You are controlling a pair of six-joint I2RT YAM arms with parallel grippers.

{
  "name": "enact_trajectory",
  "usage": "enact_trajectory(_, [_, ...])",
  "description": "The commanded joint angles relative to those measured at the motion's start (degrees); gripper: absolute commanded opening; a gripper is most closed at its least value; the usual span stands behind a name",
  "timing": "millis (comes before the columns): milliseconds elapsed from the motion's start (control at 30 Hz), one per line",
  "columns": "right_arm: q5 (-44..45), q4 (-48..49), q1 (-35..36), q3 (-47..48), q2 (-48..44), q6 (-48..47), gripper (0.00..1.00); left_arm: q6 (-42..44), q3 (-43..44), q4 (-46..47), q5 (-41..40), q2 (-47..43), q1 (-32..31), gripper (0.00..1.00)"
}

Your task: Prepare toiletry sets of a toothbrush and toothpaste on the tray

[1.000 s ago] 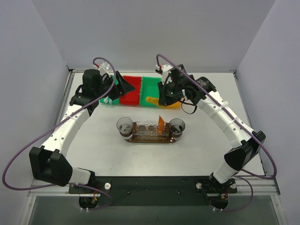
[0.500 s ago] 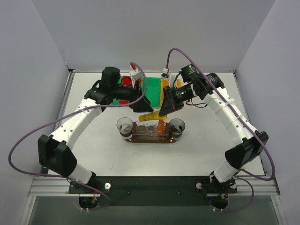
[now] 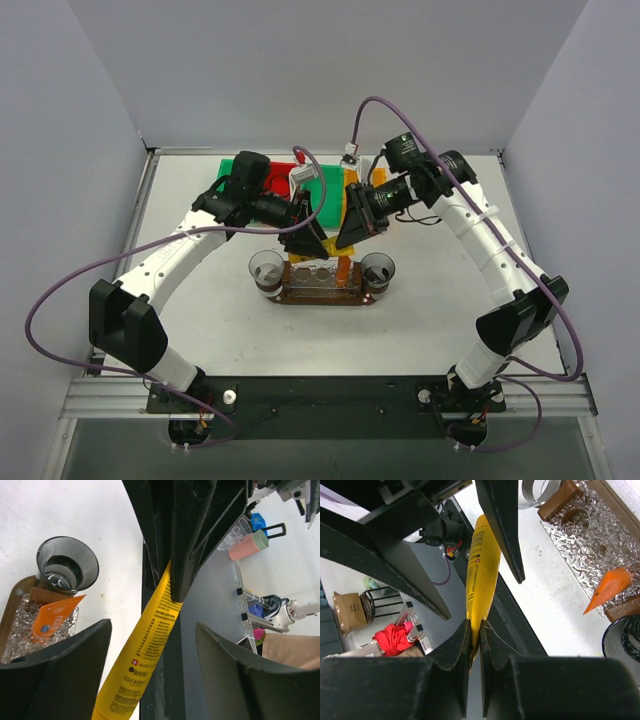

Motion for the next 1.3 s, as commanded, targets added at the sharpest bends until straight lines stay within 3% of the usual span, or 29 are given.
enact_trajectory(0, [-3.1, -1.0, 0.1, 3.6, 0.8, -0.9, 0.00, -3.4, -1.6, 5.9, 5.8, -0.8, -0.4, 0.73])
enact_trajectory(33, [-3.3, -0.9, 0.1, 3.9, 1.0, -0.7, 0.00, -3.7, -1.8, 6.3, 6.0, -0.9, -0.3, 0.65])
enact_trajectory(400, [-1.2, -0.7, 0.1, 4.6, 1.3, -0.2, 0.01, -8.0, -4.1, 11.2, 6.6, -1.5, -0.4, 0.27])
enact_trajectory(500, [1.1, 0.2, 0.0, 4.9, 1.1, 0.9, 0.15, -7.7, -4.2, 10.9, 5.1, -1.9, -0.4, 0.20])
enact_trajectory(533, [1.4, 0.9, 0.1, 4.9, 0.8, 1.4, 0.26, -7.5, -4.2, 10.3, 4.6, -2.2, -0.4, 0.19])
enact_trajectory(633, [1.3, 5.1, 0.0, 3.3, -0.5, 3.8, 0.42, -7.0, -5.3, 10.9, 2.1, -3.2, -0.1, 0.15])
enact_trajectory(733, [0.0, 9.5, -0.4, 0.7, -2.0, 6.5, 0.48, -10.2, -6.8, 14.5, -0.4, -4.5, 1.3, 0.14])
enact_trajectory(800, [0.3, 11.1, -0.7, -0.6, -2.5, 7.4, 0.48, -14.8, -9.1, 20.1, -1.8, -6.3, 2.4, 0.13])
enact_trajectory(833, [0.3, 11.6, -0.8, -2.1, -3.2, 7.5, 0.49, -21.7, -10.5, 30.1, -2.1, -7.1, 3.3, 0.13])
enact_trajectory(933, [0.2, 14.0, -1.2, -4.1, -4.2, 9.0, 0.49, -30.5, -16.0, 43.8, -3.3, -9.3, 5.4, 0.13])
enact_trajectory(1267, [-0.1, 25.6, -1.1, -7.6, -5.3, 15.9, 0.49, -32.7, -17.7, 47.5, -1.2, -10.1, 5.9, 0.13])
